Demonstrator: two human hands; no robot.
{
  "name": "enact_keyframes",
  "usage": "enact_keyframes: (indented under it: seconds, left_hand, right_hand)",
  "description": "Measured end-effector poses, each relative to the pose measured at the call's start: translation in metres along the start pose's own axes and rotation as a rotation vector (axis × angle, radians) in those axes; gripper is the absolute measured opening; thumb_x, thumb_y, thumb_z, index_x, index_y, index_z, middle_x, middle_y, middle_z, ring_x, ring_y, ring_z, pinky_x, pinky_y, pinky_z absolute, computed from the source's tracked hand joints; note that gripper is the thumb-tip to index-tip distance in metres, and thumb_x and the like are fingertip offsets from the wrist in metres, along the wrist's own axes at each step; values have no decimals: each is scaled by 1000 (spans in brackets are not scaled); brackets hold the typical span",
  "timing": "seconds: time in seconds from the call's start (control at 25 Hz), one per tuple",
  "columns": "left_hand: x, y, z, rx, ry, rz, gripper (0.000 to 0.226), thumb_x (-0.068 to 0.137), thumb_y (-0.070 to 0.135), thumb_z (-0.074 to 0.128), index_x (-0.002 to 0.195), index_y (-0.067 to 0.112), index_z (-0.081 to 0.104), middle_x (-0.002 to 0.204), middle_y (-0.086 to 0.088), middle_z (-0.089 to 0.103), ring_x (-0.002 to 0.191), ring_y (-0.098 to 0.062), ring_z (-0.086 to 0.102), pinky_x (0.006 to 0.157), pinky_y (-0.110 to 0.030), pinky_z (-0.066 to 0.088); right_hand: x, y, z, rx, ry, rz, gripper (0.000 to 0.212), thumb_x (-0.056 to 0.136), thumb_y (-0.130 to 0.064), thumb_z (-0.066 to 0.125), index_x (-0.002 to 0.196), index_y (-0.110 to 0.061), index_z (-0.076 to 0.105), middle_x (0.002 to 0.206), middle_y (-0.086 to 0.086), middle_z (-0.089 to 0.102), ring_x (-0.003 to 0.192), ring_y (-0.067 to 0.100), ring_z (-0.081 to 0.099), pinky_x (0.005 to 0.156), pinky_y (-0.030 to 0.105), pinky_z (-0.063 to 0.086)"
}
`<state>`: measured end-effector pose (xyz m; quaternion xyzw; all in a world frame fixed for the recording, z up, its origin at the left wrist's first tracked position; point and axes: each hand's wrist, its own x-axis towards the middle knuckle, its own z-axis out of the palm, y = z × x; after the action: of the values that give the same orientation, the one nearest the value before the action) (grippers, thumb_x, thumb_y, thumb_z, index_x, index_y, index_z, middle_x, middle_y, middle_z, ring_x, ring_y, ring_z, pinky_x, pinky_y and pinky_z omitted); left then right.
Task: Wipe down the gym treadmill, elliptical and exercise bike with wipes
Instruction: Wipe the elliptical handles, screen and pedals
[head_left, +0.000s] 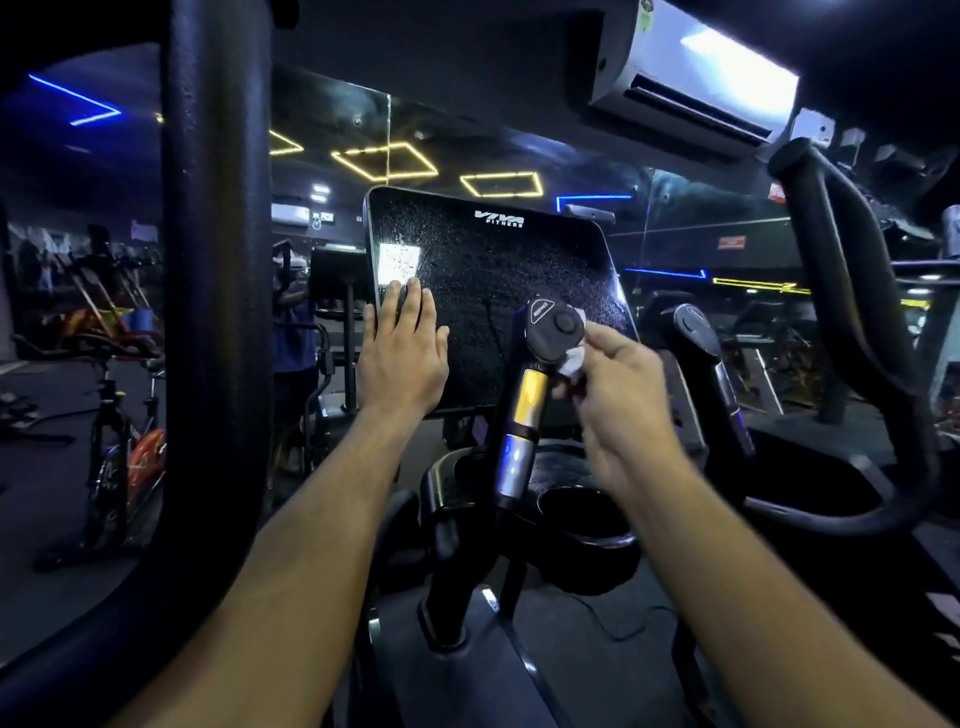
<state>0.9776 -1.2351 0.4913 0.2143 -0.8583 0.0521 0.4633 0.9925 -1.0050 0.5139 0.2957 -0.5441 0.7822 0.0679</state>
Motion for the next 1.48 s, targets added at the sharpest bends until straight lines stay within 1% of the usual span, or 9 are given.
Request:
enact_keyframes:
  seconds: [0.24,0.36,0.6,0.76,0.88,1.0,1.12,1.32,1.48]
  left_hand:
    - [-1,2,-4,1,-9,-4,58,109,40,22,161,13,21,170,-4,16,157,-24,4,127,-46,5]
    - [-1,2,-3,10,-8,-6,58,109,40,22,160,13,21,170,-3,16,157,-24,4,127,-46,5]
    - [-1,0,0,4,14,6,58,109,39,21,160,12,23,169,-4,18,157,-25,6,127,-48,7]
    - [0,0,1,-7,24,3,57,109,39,22,159,12,25,169,-4,20,157,-24,8,127,-48,8]
    - [0,0,0,2,14,-4,58,109,39,20,160,13,22,170,-3,16,157,-23,4,127,-47,6]
    - [1,-1,2,8,5,0,58,109,39,18,161,14,20,170,-3,14,157,-22,2,128,-46,4]
    - [0,-1,3,-1,7,-4,58,109,39,18,161,14,20,170,-3,14,157,-22,2,128,-47,4]
    - [0,-1,1,-10,9,1,57,109,38,19,161,14,21,170,-2,16,157,-22,4,128,-46,5]
    - [-3,0,-3,-28,-7,-7,56,110,37,19,161,14,21,170,-2,15,157,-21,3,128,-45,4]
  right_hand:
    - [-68,23,11,22,-30,141,39,98,3,39,94,-14,74,82,12,75,70,22,66,69,46,59]
    - [-102,31,6,42,-54,229,43,99,7,35,93,-12,74,68,2,72,56,9,63,51,23,53]
    - [-91,27,10,368,-106,485,31,93,4,37,96,3,67,73,18,66,55,22,64,50,28,55]
    - [-20,3,9,731,-141,534,64,91,-38,32,119,13,58,102,32,62,88,37,64,85,42,52]
    - [16,-11,10,711,-148,445,81,93,-53,32,131,17,51,110,35,58,88,35,61,89,40,49]
    - [17,-13,18,748,-44,302,53,103,-36,38,119,9,61,85,17,66,61,19,64,60,25,54]
    - [-5,5,18,663,48,227,33,105,-24,46,94,-3,69,73,4,70,59,10,64,56,22,52]
    - [-61,38,8,357,-333,404,79,101,-66,23,99,-3,70,88,18,65,77,29,63,70,36,53]
    - [-96,40,-5,347,-334,404,47,104,-26,34,87,-4,72,84,12,66,70,18,60,68,27,51]
